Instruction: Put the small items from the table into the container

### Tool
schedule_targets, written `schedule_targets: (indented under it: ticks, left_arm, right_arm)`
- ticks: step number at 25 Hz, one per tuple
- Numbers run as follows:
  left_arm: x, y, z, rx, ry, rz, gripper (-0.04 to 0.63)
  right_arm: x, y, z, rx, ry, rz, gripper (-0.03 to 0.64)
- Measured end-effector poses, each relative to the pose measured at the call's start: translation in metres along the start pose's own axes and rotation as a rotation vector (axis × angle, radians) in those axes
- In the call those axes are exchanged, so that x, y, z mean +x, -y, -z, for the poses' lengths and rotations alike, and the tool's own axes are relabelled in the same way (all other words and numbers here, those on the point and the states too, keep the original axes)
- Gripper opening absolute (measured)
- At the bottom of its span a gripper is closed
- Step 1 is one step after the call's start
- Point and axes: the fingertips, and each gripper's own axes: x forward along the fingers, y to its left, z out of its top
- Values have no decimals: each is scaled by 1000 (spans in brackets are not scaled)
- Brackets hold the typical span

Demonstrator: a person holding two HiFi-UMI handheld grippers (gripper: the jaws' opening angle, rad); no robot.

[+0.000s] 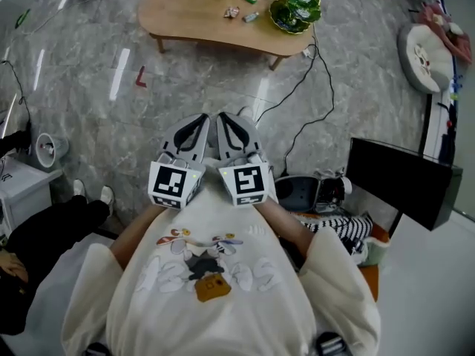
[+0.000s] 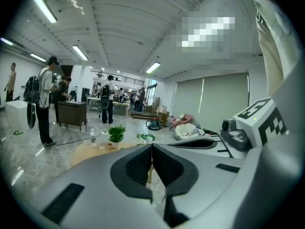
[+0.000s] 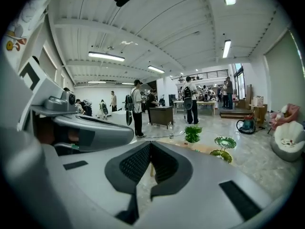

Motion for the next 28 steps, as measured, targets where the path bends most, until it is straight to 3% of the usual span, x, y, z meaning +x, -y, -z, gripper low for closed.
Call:
schedule_targets:
  ticks: [2, 8, 13, 23, 28]
  left_arm:
    - [4, -6, -2, -24, -1, 2, 9]
    - [42, -23, -14, 13, 1, -4, 9]
    - [104, -53, -30, -4, -23, -55, 9]
    - [262, -75, -90, 26, -119, -58, 9]
    - [318, -83, -112, 46, -161, -64, 9]
  right_arm:
    - [4, 2, 0, 9, -14, 2, 6]
    - [38, 31, -4, 15, -12, -7, 6]
    - [85, 91, -13, 75, -12, -7, 6]
    - [168, 234, -61, 129, -1, -39, 6]
    - [203, 279, -75, 134, -22, -88, 6]
